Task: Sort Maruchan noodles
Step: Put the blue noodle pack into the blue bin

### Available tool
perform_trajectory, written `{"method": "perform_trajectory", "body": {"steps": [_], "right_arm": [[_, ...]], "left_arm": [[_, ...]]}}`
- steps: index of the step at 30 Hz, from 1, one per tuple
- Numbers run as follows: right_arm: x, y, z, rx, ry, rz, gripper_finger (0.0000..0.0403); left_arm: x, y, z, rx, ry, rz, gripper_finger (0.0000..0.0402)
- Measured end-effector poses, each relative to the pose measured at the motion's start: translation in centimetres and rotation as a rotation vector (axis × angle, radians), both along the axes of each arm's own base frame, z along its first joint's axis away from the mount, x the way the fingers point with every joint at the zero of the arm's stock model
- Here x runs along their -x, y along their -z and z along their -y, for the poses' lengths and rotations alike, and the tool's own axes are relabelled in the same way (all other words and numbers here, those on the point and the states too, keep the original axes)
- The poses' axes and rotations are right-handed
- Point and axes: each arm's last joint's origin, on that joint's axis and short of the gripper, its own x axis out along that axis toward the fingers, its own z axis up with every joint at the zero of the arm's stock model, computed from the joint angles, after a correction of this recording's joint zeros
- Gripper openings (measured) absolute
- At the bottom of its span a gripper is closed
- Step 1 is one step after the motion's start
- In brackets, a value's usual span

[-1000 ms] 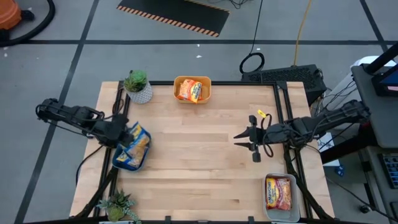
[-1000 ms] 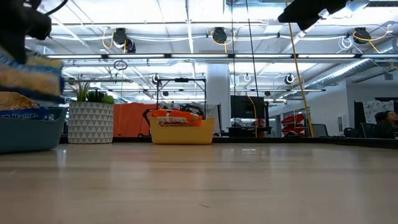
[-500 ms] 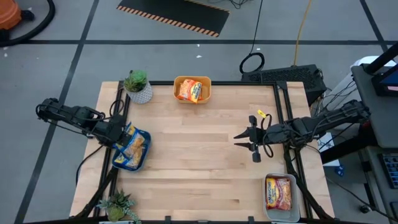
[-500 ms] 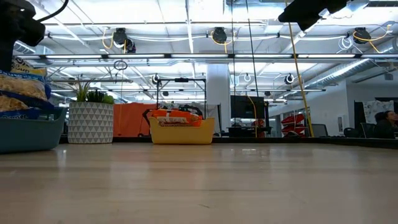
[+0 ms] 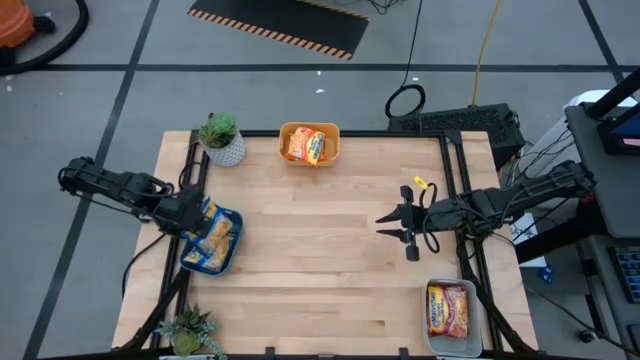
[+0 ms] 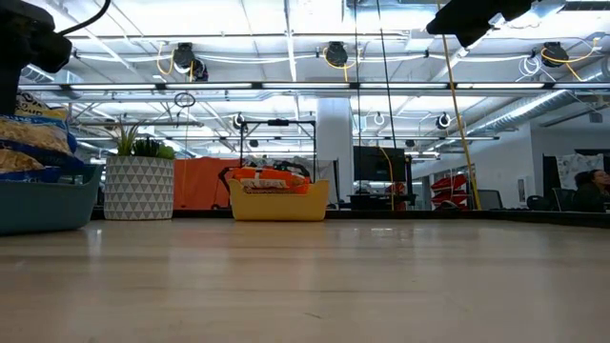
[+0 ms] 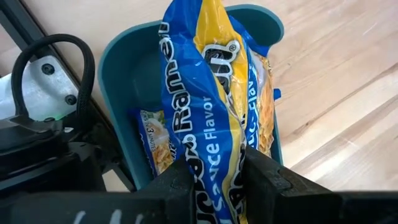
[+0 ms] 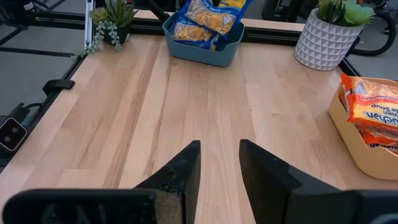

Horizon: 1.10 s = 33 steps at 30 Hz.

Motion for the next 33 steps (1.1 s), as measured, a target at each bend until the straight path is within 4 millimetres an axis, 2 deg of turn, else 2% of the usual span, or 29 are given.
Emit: {"method": "perform_trajectory", "body": {"steps": [22,33], "right_arm": [[-0.03,-0.07,0.00,-0.001,0.000,0.008,0.0107],[-0.03,-0.06,-0.01,0.008,-0.005,0.008,0.0107]], "left_arm": [[-0.18,0.07,0.10,0.000,0.028,-0.013,0.0088],[-0.77,-0.56,-0.05,-0.148,0.177,0.096,0.0088]]}}
